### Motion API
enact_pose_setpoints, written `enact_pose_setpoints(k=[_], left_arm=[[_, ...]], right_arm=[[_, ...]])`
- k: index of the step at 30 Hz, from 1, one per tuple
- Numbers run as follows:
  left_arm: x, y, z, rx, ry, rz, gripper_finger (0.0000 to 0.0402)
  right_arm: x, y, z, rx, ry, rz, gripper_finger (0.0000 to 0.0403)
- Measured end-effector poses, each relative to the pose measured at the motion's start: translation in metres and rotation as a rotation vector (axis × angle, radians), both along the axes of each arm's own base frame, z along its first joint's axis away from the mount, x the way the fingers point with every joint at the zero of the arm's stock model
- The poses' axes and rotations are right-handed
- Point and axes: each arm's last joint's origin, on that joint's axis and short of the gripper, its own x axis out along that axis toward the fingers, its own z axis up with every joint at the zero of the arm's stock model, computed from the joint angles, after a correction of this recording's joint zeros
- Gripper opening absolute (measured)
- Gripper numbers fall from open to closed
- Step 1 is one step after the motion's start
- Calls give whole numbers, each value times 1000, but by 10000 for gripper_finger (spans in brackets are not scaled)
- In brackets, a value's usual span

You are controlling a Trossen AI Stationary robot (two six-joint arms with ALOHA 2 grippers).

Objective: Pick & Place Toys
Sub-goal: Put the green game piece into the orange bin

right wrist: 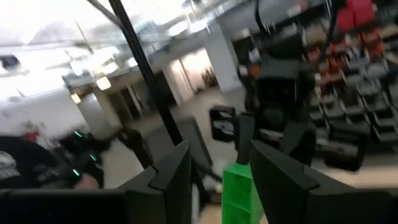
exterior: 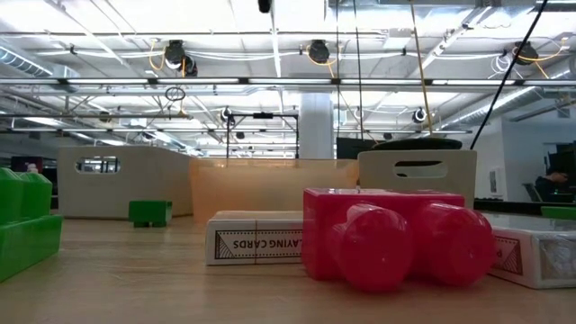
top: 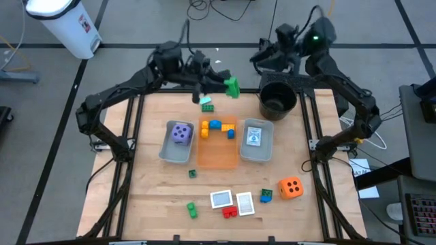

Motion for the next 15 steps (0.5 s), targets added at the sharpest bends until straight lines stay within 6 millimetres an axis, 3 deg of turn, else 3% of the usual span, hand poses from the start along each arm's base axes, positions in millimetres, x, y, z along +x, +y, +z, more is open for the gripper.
enact_pose_setpoints(k=[9, 15], left_arm=[[11, -33, -24, 22, 243, 137, 109], [15, -53, -42, 33, 424, 230, 109]], right_arm=[[-5, 29, -46, -203, 300, -219, 157], [-10, 55, -57, -325, 468, -266, 157]])
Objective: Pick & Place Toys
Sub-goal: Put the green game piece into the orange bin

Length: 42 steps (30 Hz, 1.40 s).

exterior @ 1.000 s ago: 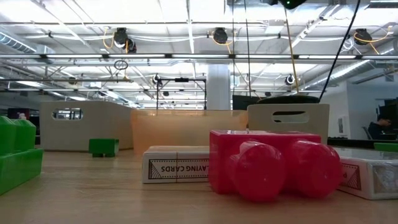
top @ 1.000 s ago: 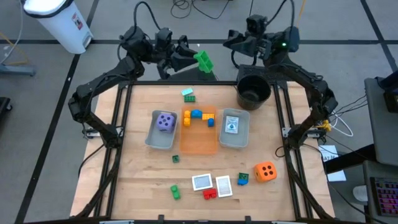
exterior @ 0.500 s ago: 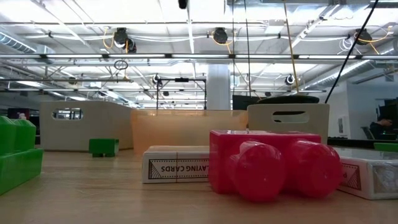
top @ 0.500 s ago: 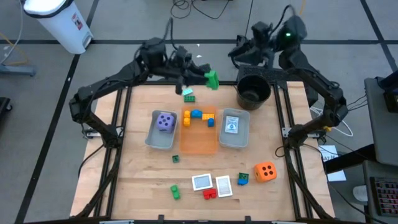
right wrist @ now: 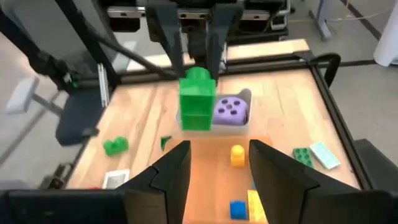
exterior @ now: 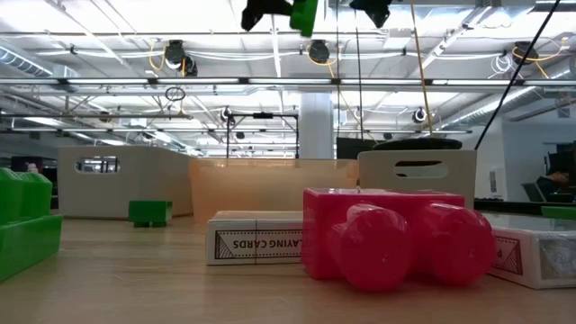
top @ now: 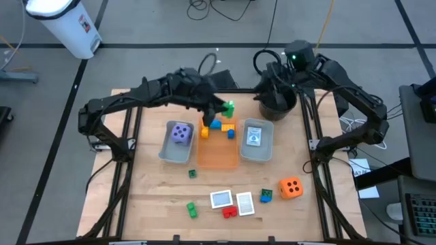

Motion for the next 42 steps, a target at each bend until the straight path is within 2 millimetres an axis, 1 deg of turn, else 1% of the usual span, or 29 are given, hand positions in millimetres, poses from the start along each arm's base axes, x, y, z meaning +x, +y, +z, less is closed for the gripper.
enact_pose_setpoints(k=[4, 7, 10, 11, 13, 15, 20, 24, 28, 31, 34, 38, 42], left_arm=[[6, -12, -14, -21, 106, 17, 109], [11, -20, -30, -38, 211, 14, 109], [14, -24, -45, -53, 326, 24, 109], [14, -25, -48, -59, 347, 26, 109], [17, -26, -60, -67, 422, 26, 109], [22, -25, -68, -72, 455, 26, 109], [35, -21, -100, -54, 596, 42, 109], [43, -18, -128, -56, 731, -9, 109], [48, -20, -150, -73, 823, -94, 109], [52, -19, -160, -64, 851, -126, 109], [58, -18, -163, -41, 850, -154, 109], [67, -13, -166, 7, 854, -201, 109], [79, -6, -174, 45, 917, -253, 109]], right_arm=[[-1, 11, 1, -25, 20, 8, 157], [-2, 16, 2, -38, 17, 11, 157], [-5, 19, -8, -39, 15, -14, 157], [-7, 20, -13, -36, 13, -28, 157], [-10, 23, -28, -27, 8, -56, 157], [-14, 27, -41, -14, -24, -84, 157], [-28, 37, -80, 72, -108, -138, 157], [-41, 45, -108, 104, -141, -196, 157], [-52, 50, -131, 140, -150, -239, 157], [-58, 52, -142, 155, -137, -276, 157], [-61, 54, -152, 170, -122, -302, 157], [-61, 54, -157, 181, -129, -307, 157], [-61, 54, -162, 188, -128, -310, 157]])
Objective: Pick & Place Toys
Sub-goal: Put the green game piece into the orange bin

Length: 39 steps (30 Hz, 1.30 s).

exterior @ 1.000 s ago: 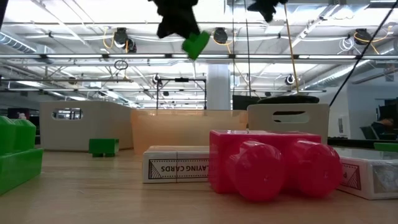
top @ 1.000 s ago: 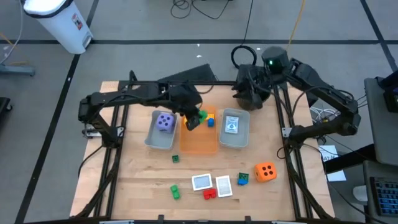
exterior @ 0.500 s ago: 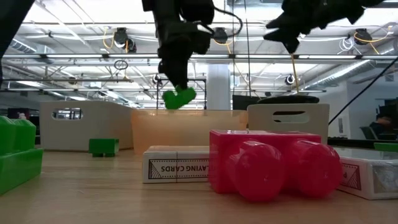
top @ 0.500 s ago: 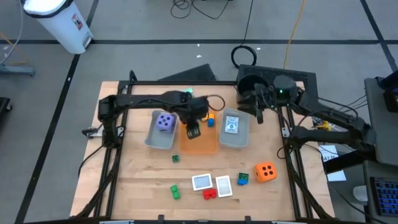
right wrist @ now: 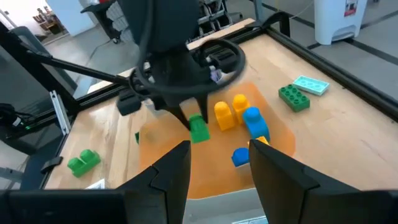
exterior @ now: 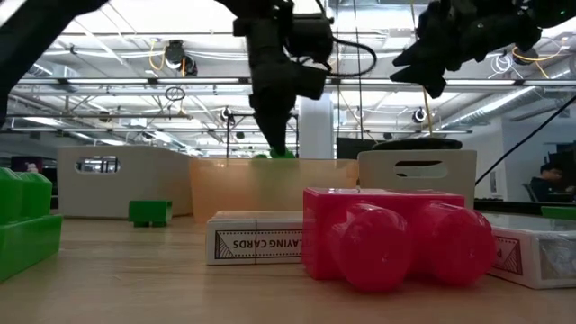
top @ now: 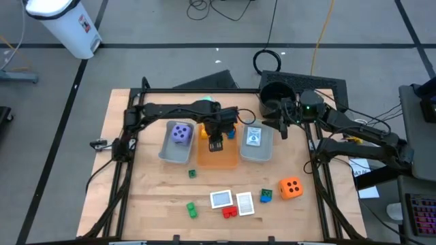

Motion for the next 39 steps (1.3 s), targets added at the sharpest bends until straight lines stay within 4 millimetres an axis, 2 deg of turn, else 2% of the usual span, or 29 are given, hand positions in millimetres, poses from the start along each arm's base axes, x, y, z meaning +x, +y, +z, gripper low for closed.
enact_pose_setpoints(k=[8, 15, 19, 28, 36, 39], left_arm=[[23, 23, -10, 40, 116, -81, 109], [19, 44, -14, 32, 145, -50, 109], [16, 53, -14, 34, 147, -49, 109], [17, 55, -14, 35, 141, -75, 109], [18, 53, -36, -2, 227, -91, 109], [19, 52, -38, -3, 232, -93, 109]], right_arm=[[-1, 0, -5, 22, 12, -25, 157], [-3, -4, -5, 2, 33, -175, 157], [-4, -4, -5, -11, 30, -190, 157], [-5, -6, -5, -10, 31, -200, 157], [-5, -6, -5, -9, 31, -199, 157], [-5, -6, -5, -3, 30, -199, 157]])
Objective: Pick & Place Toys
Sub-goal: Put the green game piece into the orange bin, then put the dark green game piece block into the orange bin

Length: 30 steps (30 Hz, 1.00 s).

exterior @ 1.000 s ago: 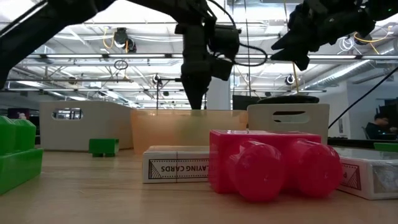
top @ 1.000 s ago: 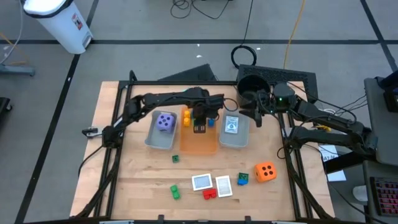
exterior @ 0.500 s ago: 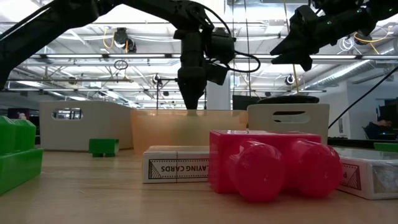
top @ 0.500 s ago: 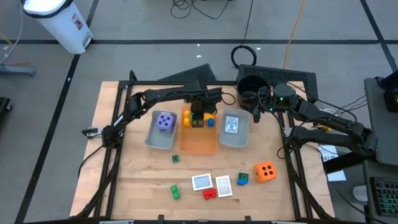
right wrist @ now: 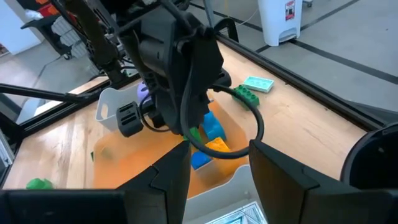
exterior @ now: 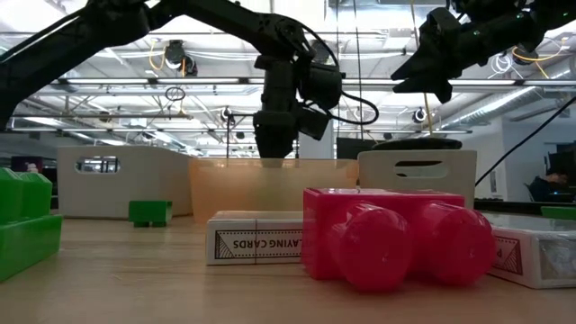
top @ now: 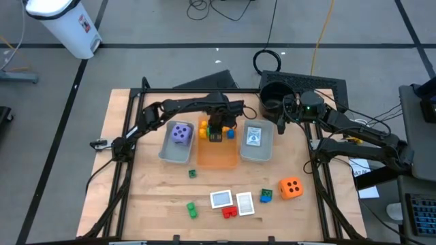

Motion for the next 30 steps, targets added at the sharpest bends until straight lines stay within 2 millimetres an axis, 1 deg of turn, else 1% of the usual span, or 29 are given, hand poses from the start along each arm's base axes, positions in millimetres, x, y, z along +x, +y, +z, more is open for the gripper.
enact_pose_setpoints(k=[8, 15, 19, 27, 30], left_arm=[[1, 1, 0, 4, -14, 3, 110], [2, 2, -6, -2, 4, 17, 155], [3, 1, -9, -5, 7, 17, 172], [3, 1, -7, 1, 4, 51, 201], [4, 1, 2, 4, 1, 105, 211]], right_arm=[[0, 0, 0, 1, 0, 0, 157], [0, 0, 0, 1, 0, 1, 157], [0, 0, 0, 2, 1, 1, 157], [0, 0, 0, 2, 2, 2, 157], [0, 0, 0, 0, 3, 2, 157]])
